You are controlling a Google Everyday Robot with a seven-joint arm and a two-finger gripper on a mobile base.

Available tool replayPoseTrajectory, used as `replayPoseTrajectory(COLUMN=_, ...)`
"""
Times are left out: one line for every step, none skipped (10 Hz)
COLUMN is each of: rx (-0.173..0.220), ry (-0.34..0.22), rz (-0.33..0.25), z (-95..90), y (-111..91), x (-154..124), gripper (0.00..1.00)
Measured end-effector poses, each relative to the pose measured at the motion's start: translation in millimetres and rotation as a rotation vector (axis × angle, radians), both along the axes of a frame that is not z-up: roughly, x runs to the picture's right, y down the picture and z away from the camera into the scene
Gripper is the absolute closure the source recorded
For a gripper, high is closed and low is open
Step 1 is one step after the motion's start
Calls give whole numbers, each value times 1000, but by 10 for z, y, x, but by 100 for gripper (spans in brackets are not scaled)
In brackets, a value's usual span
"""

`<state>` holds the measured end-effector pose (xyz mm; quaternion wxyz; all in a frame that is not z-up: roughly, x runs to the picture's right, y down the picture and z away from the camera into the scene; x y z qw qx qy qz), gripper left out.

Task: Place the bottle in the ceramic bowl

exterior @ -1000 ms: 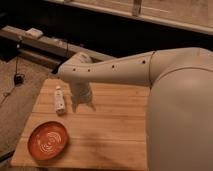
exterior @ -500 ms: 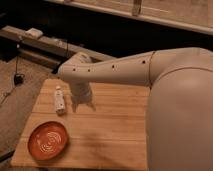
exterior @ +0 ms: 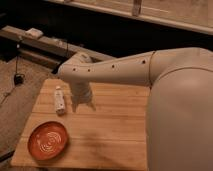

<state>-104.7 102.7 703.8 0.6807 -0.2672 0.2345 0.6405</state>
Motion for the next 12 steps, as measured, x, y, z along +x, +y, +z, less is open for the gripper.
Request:
replayPoseTrajectory(rx=-13, ry=-7, rz=-13, z=54, y=-33, x=12, gripper=35)
replayPoseTrajectory(rx=-19, ry=-20, rz=-24, z=109, y=-82, x=-29, gripper=35)
replayPoseTrajectory(rx=-22, ry=-44, rz=-44, z=212, y=-174, x=-147, gripper=35)
replayPoseTrajectory(rx=-25, ry=-63, rz=-61, z=317, y=-261, x=-267, gripper=35)
replayPoseTrajectory(rx=-27, ry=-82, rz=-75, z=412, y=-338, x=-391, gripper=35)
replayPoseTrajectory(rx=-32, ry=-106, rz=-94, z=546, y=-418, x=-558, gripper=35)
replayPoseTrajectory(rx=-34, ry=-136, rz=-119, z=698, y=-497, x=-748, gripper=35)
replayPoseTrajectory(rx=-26, ry=-156, rz=-139, z=786, y=-522, x=-865, gripper=35)
replayPoseTrajectory(rx=-6, ry=-184, rz=-167, z=911, y=-532, x=-1034, gripper=35)
replayPoseTrajectory(rx=16, ry=-213, rz=-191, z=1055, y=-507, x=-1210, gripper=35)
replayPoseTrajectory(rx=29, ry=-244, rz=-213, z=1194, y=-430, x=-1380, gripper=35)
replayPoseTrajectory(rx=34, ry=-262, rz=-231, z=1298, y=-356, x=-1447, gripper=35)
